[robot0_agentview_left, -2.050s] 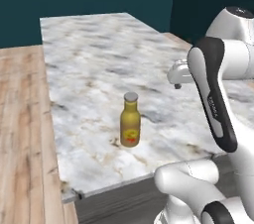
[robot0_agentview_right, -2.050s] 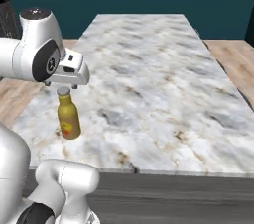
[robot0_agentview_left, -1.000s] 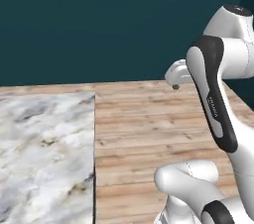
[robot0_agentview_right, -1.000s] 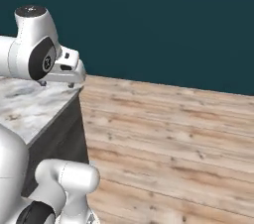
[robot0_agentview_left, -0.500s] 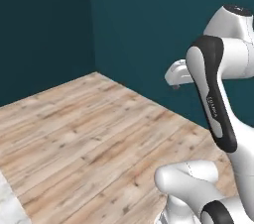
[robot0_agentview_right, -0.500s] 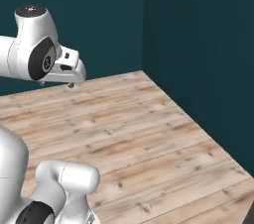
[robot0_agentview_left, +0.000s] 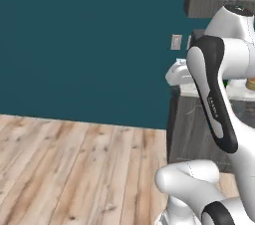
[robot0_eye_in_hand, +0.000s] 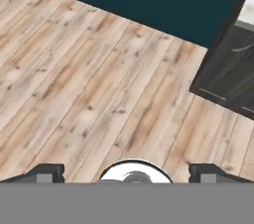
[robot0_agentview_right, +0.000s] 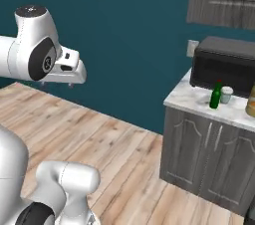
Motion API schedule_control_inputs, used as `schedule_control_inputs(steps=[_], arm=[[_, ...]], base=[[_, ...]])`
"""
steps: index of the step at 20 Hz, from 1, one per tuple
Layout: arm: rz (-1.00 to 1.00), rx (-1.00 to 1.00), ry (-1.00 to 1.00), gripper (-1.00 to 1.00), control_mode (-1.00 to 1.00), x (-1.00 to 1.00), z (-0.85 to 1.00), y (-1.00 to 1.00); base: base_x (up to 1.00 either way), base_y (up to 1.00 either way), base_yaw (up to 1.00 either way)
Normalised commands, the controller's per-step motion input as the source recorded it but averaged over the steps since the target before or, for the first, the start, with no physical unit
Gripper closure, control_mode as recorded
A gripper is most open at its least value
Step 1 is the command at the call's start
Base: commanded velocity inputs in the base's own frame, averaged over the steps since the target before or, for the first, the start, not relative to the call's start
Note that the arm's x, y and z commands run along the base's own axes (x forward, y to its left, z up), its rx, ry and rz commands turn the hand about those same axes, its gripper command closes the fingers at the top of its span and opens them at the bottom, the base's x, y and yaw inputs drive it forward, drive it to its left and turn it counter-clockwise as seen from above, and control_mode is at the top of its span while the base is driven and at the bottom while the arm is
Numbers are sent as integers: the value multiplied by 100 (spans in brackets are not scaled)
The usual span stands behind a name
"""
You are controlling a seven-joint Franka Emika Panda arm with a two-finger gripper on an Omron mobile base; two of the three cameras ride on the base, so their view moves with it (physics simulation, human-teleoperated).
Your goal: Move the drinks to the dining counter.
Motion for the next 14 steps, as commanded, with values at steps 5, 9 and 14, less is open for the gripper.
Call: schedule_control_inputs(steps=[5,9,14], arm=[[0,0,0,-100,100,0,0,0],[0,0,0,-100,100,0,0,0],[0,0,0,-100,100,0,0,0]], base=[[12,-48,-83],[100,-2,-39],[100,-14,-6]])
